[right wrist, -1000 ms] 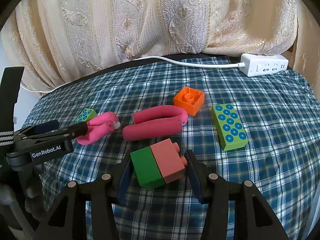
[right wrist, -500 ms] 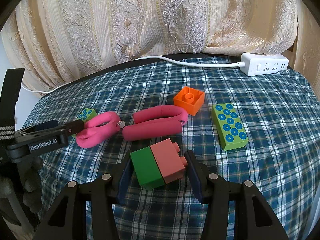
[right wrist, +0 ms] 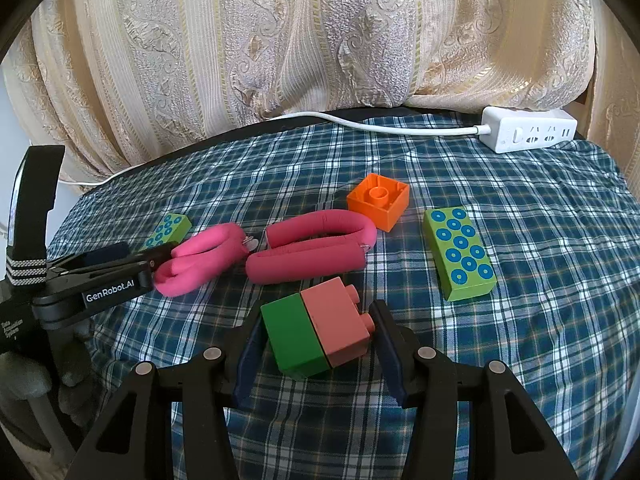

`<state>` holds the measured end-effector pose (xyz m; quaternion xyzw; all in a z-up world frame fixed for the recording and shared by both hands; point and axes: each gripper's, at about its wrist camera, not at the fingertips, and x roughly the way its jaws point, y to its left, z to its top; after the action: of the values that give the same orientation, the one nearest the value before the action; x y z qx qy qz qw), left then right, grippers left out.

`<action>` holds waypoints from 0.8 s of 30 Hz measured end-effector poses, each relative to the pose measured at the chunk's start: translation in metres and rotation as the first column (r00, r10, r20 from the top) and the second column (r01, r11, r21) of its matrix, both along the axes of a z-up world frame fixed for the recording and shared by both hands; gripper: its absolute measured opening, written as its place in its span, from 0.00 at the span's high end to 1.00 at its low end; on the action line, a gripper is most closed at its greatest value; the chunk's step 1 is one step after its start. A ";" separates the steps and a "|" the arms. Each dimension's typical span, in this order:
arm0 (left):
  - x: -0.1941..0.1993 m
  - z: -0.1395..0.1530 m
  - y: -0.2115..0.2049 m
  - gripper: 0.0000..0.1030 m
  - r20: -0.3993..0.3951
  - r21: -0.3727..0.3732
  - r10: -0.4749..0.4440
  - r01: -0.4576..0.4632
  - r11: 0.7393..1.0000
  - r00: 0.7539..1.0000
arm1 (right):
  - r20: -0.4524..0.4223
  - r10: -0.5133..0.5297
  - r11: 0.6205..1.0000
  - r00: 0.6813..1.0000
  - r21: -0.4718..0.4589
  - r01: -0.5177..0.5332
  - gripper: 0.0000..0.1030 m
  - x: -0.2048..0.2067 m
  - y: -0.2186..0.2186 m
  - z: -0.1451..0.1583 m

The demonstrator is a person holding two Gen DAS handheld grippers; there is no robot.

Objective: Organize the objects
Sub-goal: 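Grasp the large green blue-dotted brick with the left gripper while the right gripper holds its brick, then carry both bricks in the left and right grippers over to the clear bowl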

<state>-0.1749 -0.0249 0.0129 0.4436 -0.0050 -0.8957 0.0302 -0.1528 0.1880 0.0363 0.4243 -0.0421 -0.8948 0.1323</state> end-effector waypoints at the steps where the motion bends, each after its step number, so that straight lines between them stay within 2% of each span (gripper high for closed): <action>1: 0.000 0.000 0.005 0.56 -0.005 -0.003 -0.014 0.014 1.000 1.000 | 0.000 0.000 1.000 1.000 0.000 0.000 0.48 0.000 0.000 0.000; 4: -0.002 -0.001 0.015 0.69 -0.010 -0.004 -0.042 0.042 0.999 0.999 | -0.002 0.001 1.000 1.000 -0.001 -0.001 0.48 0.000 -0.001 0.000; 9: -0.004 -0.001 0.020 0.70 -0.011 -0.008 -0.037 0.037 0.999 0.999 | -0.007 0.003 1.000 1.000 -0.003 -0.003 0.48 0.001 -0.002 0.002; 16: 0.006 0.015 0.014 0.70 -0.040 0.024 -0.031 0.032 0.999 0.999 | -0.027 -0.012 1.000 1.000 -0.017 0.012 0.48 0.001 0.002 0.008; 24: 0.020 0.040 0.015 0.70 -0.088 0.044 -0.039 0.043 0.998 0.995 | -0.081 -0.093 0.994 0.992 -0.068 0.087 0.48 0.000 0.031 0.028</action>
<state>-0.1547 -0.0102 0.0527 0.4045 0.0077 -0.9145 0.0017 -0.1527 0.2187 0.0639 0.3793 -0.0846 -0.9152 0.1070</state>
